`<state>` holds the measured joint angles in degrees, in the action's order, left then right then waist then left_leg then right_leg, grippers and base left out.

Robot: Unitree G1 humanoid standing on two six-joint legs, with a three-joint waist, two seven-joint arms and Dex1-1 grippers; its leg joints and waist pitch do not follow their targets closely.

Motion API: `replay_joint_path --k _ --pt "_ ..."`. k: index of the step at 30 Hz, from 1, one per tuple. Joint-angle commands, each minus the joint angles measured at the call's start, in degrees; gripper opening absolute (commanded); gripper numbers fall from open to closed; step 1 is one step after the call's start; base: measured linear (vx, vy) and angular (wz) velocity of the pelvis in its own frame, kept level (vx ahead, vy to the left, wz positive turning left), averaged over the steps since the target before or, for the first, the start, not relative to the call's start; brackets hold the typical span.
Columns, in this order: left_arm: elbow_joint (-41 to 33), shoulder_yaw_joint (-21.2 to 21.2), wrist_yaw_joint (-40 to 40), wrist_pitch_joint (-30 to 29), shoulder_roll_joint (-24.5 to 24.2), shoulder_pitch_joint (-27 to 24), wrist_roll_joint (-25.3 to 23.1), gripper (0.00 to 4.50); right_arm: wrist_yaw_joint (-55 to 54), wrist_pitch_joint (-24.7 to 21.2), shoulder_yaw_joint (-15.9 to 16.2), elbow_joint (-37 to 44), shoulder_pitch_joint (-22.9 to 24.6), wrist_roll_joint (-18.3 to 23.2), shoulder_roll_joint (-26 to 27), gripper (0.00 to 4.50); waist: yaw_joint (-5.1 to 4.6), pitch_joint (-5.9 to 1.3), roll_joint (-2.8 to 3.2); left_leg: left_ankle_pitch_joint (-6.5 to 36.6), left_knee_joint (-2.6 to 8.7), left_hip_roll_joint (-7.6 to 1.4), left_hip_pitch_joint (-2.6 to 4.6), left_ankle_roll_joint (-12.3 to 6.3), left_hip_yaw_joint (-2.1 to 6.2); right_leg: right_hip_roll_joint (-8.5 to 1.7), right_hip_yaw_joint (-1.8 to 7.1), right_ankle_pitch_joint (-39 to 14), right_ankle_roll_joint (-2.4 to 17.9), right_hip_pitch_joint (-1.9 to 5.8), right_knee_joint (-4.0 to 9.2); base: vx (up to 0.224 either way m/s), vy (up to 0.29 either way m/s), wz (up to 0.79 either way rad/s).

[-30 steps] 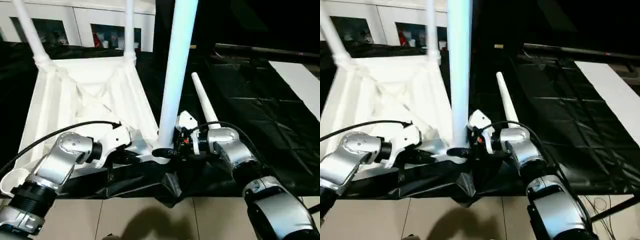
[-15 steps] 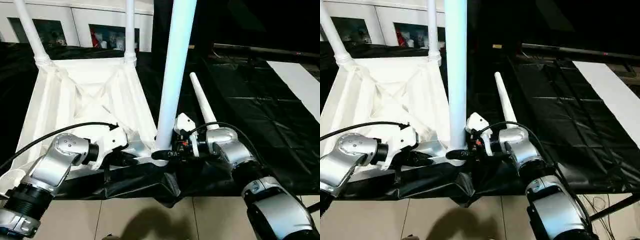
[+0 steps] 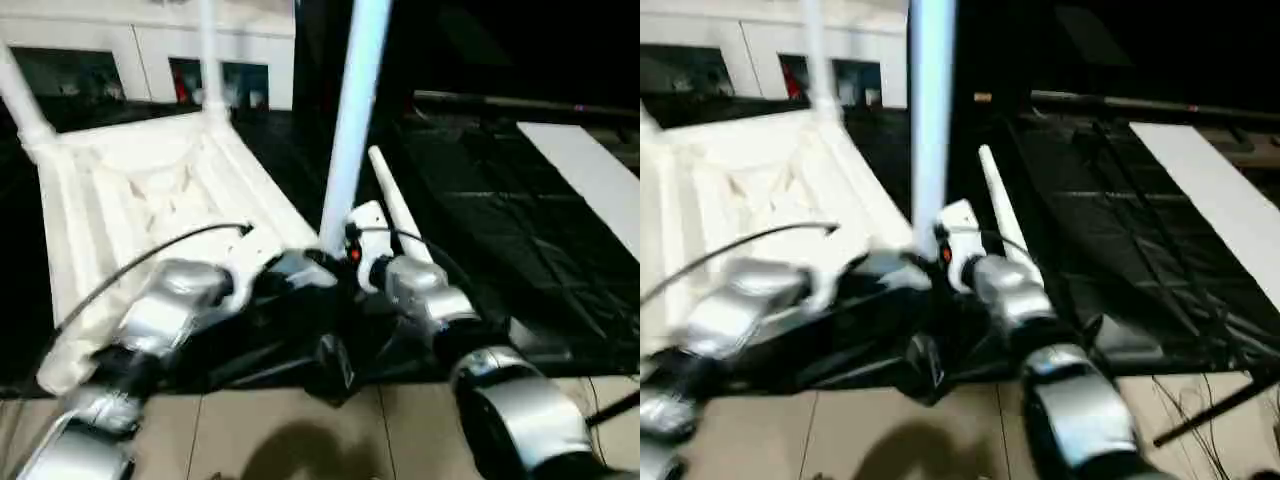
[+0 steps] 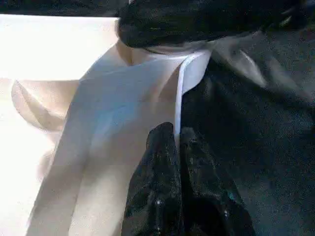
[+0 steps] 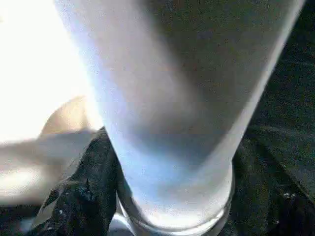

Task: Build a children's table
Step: Rotate leg to tighten

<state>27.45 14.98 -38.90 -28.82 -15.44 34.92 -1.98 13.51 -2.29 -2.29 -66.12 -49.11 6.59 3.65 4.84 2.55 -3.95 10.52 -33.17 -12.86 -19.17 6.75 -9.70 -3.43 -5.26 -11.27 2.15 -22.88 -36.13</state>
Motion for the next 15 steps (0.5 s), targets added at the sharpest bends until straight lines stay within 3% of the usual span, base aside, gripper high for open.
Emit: replay_joint_path --k 1,3,5,6,7,8,9,11,12,13,15 --pt "2.7 -4.5 8.3 -0.5 0.2 0.9 -0.2 0.00 -2.5 -1.4 -1.3 -3.6 1.4 1.4 0.9 2.67 0.02 -3.11 0.24 12.0 3.66 -0.41 -0.26 1.19 -0.01 -4.69 3.39 -21.4 3.5 2.28 5.57 0.000 0.000 0.00" --pt "3.1 -4.5 9.1 -0.2 1.3 1.3 -0.7 0.00 -1.0 0.5 -0.6 -3.9 0.3 0.0 1.8 2.67 0.17 -3.24 0.33 10.0 3.65 -0.47 -0.55 0.43 -0.11 -4.56 3.48 -15.7 5.1 2.48 4.91 0.000 0.000 0.00" --pt "3.0 -4.3 9.0 0.0 1.3 1.3 -0.9 0.00 0.5 1.3 -0.3 -3.8 0.1 -0.5 2.0 2.67 0.21 -3.28 0.34 9.6 3.58 -0.49 -0.58 0.19 -0.20 -4.50 3.45 -14.1 5.7 2.44 4.78 0.000 0.000 0.00" --pt "2.9 -4.0 8.4 0.3 1.0 1.1 -1.1 0.00 3.7 2.1 -0.4 -3.4 0.0 -0.3 2.3 3.02 0.32 -3.41 0.30 8.6 3.51 -0.47 -0.77 -0.05 -0.25 -4.58 3.50 -12.3 6.2 2.70 4.53 0.000 0.000 0.00" --pt "2.8 -3.9 8.1 0.4 0.9 1.1 -1.1 0.00 4.9 2.3 -0.5 -3.2 0.1 0.0 2.3 3.02 0.33 -3.42 0.34 8.2 3.47 -0.47 -0.82 -0.40 -0.31 -4.53 3.52 -10.9 6.7 2.78 4.42 0.000 0.000 0.00" --pt "2.5 -3.7 7.2 0.8 0.5 0.8 -1.0 0.00 8.3 2.7 -0.3 -2.6 0.3 0.2 2.4 3.22 0.33 -3.38 0.42 8.0 3.48 -0.49 -0.84 -0.54 -0.30 -4.56 3.53 -10.6 6.8 2.79 4.40 0.000 0.000 0.00" --pt "1.8 -3.9 5.9 0.3 0.2 0.6 -0.4 0.00 13.3 4.0 0.8 -1.6 0.9 -0.1 2.1 3.39 0.43 -3.39 1.03 8.0 3.46 -0.47 -0.94 -0.96 -0.25 -4.59 3.49 -10.0 7.3 2.91 4.33 0.000 0.000 0.00" --pt "1.0 -3.8 4.9 -0.1 -0.1 0.3 0.0 0.00 15.3 4.7 1.4 -1.0 1.4 -0.2 1.4 3.42 0.27 -3.26 0.94 8.7 3.45 -0.45 -1.11 -1.28 -0.31 -4.61 3.48 -10.7 7.4 2.91 4.64 0.000 0.000 0.00" --pt "-0.1 -3.5 3.7 -0.3 -0.6 -0.2 0.4 0.00 17.6 5.3 1.6 -0.2 2.0 0.2 0.5 3.58 -0.23 -3.36 0.99 7.8 3.59 -0.37 -1.85 -1.05 0.09 -4.75 3.27 -11.5 6.9 3.71 4.54 0.000 0.000 0.00" --pt "-0.5 -3.2 3.1 -0.1 -0.9 -0.4 0.5 0.00 18.6 5.5 1.8 0.2 2.1 0.3 0.1 3.58 -0.46 -3.37 0.87 8.0 3.48 -0.34 -1.75 -1.23 0.02 -4.66 3.26 -11.7 6.9 3.57 4.74 0.000 0.000 0.00" --pt "-2.0 -2.4 1.0 0.0 -1.9 -1.2 0.7 0.00 23.2 6.8 3.4 2.4 3.2 -0.3 -2.0 3.82 -0.95 -3.33 1.33 9.3 3.43 -0.50 -1.29 -1.48 0.08 -4.62 3.24 -12.4 7.9 3.25 4.91 0.000 0.000 0.00"
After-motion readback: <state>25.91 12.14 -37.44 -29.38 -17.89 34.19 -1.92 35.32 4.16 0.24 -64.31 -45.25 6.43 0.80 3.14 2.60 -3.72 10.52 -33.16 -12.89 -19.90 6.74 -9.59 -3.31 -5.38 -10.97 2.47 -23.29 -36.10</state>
